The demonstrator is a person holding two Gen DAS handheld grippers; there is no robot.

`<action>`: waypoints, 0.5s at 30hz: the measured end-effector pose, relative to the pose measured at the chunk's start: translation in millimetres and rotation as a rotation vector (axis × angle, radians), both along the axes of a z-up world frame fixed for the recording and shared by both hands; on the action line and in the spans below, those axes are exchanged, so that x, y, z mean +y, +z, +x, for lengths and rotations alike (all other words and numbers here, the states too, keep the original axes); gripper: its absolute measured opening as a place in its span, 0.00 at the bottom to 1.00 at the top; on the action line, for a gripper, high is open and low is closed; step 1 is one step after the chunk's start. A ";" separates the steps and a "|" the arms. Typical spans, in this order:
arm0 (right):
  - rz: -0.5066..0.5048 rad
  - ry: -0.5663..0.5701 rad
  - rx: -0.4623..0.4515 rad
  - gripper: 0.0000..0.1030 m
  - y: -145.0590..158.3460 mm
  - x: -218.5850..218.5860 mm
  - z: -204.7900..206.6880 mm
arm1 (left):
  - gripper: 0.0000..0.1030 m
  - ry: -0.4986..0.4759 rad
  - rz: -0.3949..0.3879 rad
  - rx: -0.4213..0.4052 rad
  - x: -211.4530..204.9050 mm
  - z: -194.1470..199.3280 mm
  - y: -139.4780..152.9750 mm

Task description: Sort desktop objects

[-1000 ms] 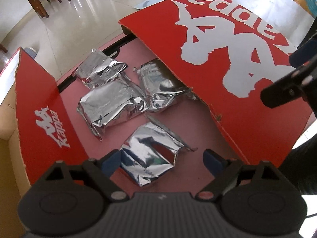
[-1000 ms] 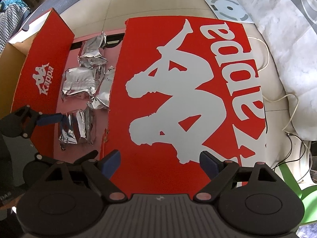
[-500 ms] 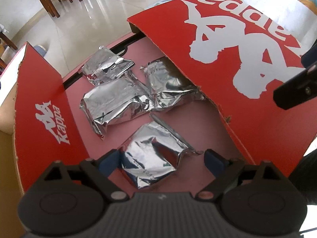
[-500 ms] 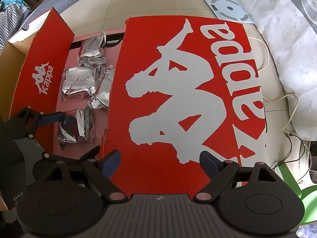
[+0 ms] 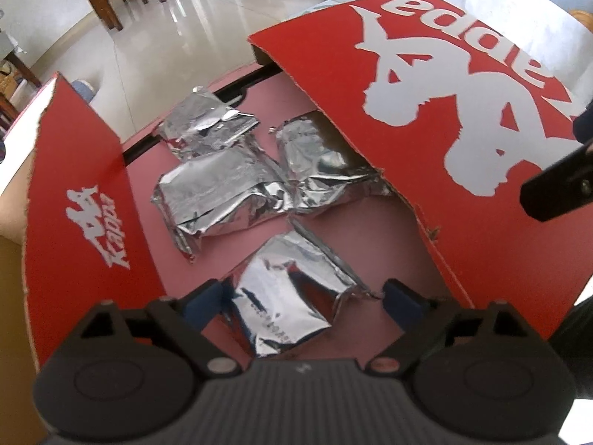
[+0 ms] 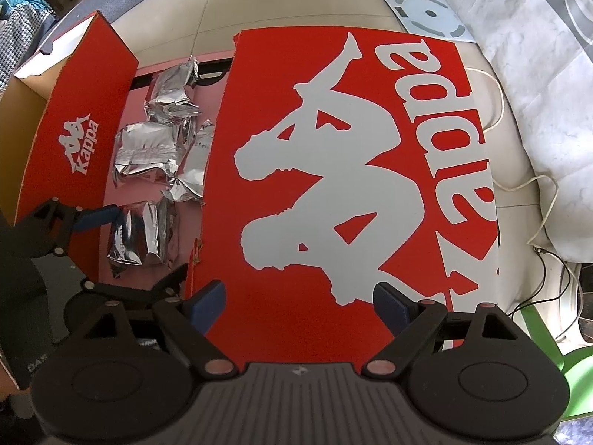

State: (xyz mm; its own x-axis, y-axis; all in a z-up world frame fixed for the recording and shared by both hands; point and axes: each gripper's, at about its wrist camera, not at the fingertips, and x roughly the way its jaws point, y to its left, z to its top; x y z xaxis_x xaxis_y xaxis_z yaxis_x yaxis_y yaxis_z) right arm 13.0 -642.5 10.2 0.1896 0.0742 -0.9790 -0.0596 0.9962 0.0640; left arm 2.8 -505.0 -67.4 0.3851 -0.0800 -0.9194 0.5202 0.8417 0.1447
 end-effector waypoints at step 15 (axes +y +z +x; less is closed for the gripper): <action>-0.006 -0.005 0.004 0.84 -1.1 0.1 1.6 | 0.69 0.059 -0.041 0.001 7.9 -4.8 12.1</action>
State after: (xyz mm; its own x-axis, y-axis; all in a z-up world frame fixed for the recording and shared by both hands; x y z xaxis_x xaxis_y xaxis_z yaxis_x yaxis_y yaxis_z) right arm 14.7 -642.4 9.1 0.1860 0.0673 -0.9802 -0.0543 0.9968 0.0581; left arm -2.0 -497.0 -55.3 0.3894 -0.0946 -0.9162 0.4697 0.8761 0.1091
